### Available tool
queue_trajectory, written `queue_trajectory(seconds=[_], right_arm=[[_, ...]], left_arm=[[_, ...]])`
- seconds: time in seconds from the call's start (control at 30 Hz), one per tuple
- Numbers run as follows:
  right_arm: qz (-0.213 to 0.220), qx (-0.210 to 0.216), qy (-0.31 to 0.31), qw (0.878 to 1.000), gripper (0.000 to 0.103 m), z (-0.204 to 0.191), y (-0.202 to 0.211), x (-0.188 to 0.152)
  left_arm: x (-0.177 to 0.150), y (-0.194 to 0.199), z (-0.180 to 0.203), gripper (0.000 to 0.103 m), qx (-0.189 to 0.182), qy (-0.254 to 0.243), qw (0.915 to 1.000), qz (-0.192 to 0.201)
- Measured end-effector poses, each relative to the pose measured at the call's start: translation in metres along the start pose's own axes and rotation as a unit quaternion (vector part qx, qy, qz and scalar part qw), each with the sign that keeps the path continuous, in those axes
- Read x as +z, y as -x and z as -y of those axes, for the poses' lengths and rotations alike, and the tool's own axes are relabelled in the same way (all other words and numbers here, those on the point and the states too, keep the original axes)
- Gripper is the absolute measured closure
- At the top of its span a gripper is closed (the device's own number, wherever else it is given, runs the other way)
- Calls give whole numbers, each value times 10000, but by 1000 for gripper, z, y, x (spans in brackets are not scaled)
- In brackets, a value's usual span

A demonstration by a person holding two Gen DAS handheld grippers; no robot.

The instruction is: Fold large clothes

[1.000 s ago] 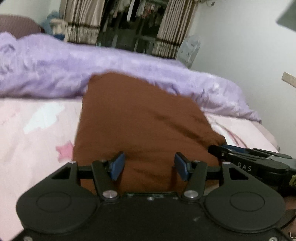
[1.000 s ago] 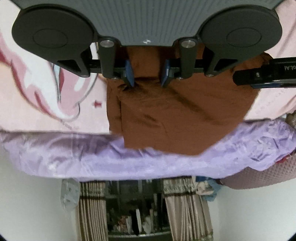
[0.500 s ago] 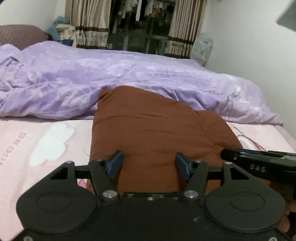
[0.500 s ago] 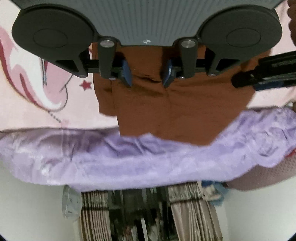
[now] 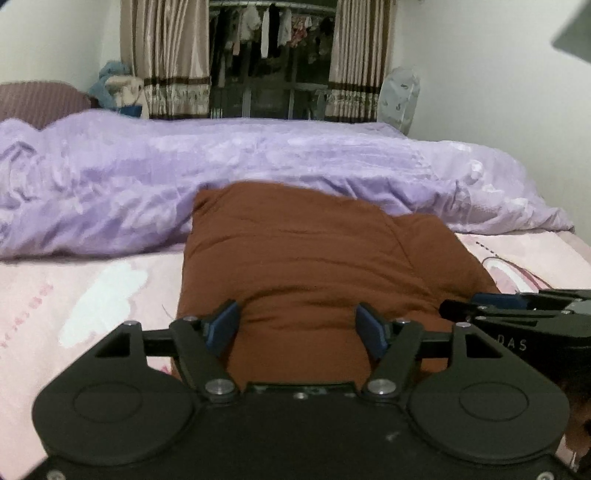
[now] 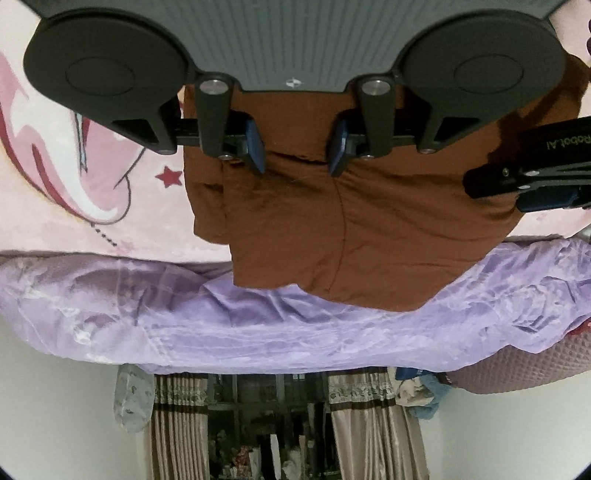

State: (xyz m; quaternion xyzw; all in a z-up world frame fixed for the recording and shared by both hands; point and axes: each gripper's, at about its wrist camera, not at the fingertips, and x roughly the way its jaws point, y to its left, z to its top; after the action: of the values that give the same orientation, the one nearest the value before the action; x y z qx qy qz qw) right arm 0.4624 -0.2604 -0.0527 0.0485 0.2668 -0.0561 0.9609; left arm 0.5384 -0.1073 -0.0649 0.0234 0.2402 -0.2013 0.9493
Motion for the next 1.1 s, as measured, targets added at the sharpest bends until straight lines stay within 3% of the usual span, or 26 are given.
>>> queue_trajectory(seconds=[0.23, 0.43, 0.57, 0.77, 1.1], right_arm=[[570, 91, -97, 9983, 60, -2, 74, 13], [707, 156, -187, 9972, 60, -6, 118, -10], [554, 86, -199, 9982, 60, -5, 112, -22], [249, -3, -282, 9993, 61, -4, 91, -34], [26, -33, -348, 9994, 62, -4, 70, -51]], left_arm=[[16, 63, 5, 32, 150, 79, 9989, 445], [-12, 109, 15, 27, 253, 340, 9983, 408], [-37, 108, 21, 27, 166, 436, 9987, 214], [-59, 75, 16, 29, 100, 638, 9976, -259], [-73, 62, 13, 25, 124, 594, 9977, -318]])
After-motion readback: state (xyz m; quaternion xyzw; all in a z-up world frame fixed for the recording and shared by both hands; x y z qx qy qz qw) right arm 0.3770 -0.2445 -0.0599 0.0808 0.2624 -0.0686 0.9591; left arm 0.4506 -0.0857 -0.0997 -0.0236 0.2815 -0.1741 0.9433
